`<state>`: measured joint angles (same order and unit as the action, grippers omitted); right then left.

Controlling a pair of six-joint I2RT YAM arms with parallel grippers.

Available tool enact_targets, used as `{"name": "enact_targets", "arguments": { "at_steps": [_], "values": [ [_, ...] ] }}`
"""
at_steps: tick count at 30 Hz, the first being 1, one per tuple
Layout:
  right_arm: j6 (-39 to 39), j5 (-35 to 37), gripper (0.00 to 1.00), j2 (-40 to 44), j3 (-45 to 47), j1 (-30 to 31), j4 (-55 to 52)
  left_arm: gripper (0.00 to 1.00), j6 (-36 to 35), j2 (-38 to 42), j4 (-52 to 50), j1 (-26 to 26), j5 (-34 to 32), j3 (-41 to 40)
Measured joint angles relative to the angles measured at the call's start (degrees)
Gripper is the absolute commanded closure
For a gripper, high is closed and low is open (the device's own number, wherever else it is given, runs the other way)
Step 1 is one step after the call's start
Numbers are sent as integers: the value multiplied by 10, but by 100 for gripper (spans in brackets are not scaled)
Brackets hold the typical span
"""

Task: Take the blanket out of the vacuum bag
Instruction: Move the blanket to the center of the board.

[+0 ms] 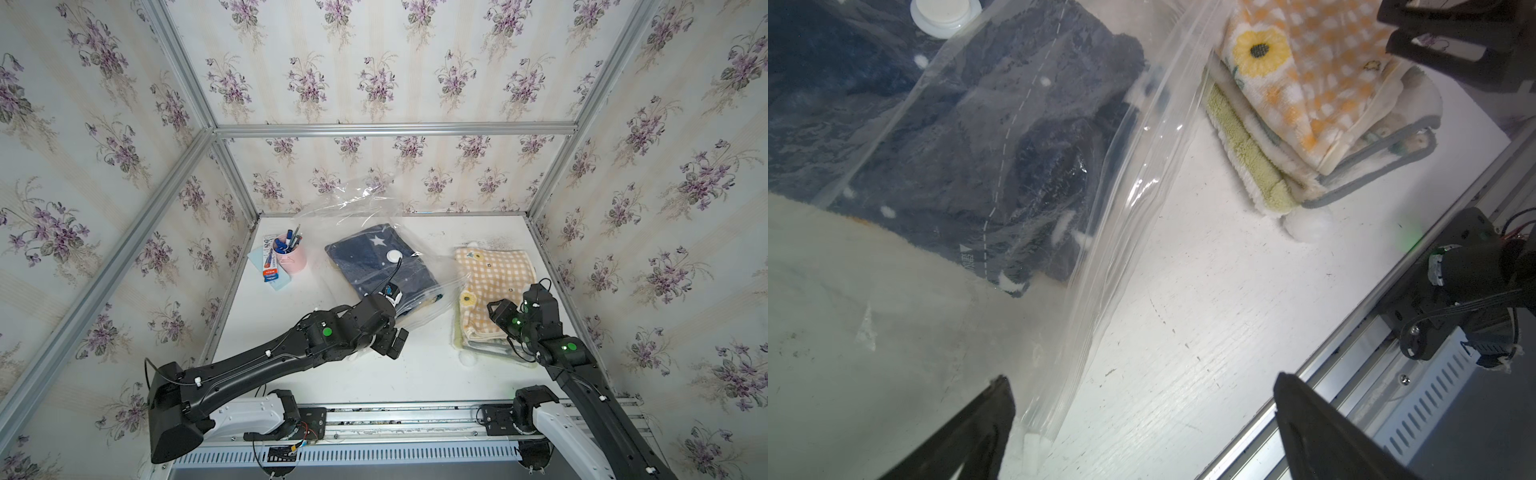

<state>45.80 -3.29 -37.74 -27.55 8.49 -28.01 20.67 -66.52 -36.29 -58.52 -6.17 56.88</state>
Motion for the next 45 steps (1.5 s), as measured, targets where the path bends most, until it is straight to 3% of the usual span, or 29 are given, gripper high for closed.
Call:
{"name": "enact_targets", "arguments": {
  "at_steps": [8, 17, 21, 33, 45],
  "values": [
    [52, -31, 46, 0, 127, -72, 66, 0, 12, 20, 5, 0, 3, -12],
    [52, -26, 47, -96, 135, -99, 184, 0, 14, 7, 5, 0, 12, -8],
    [18, -16, 47, -231, 82, -127, 241, 0, 14, 4, 4, 0, 12, -3],
    [-38, -34, 48, -444, -78, -134, 301, 0, -6, -38, -25, 0, -10, 59],
    [-87, -45, 48, -489, -158, -133, 310, 5, -56, -115, -61, 0, -49, 89]
  ]
}}
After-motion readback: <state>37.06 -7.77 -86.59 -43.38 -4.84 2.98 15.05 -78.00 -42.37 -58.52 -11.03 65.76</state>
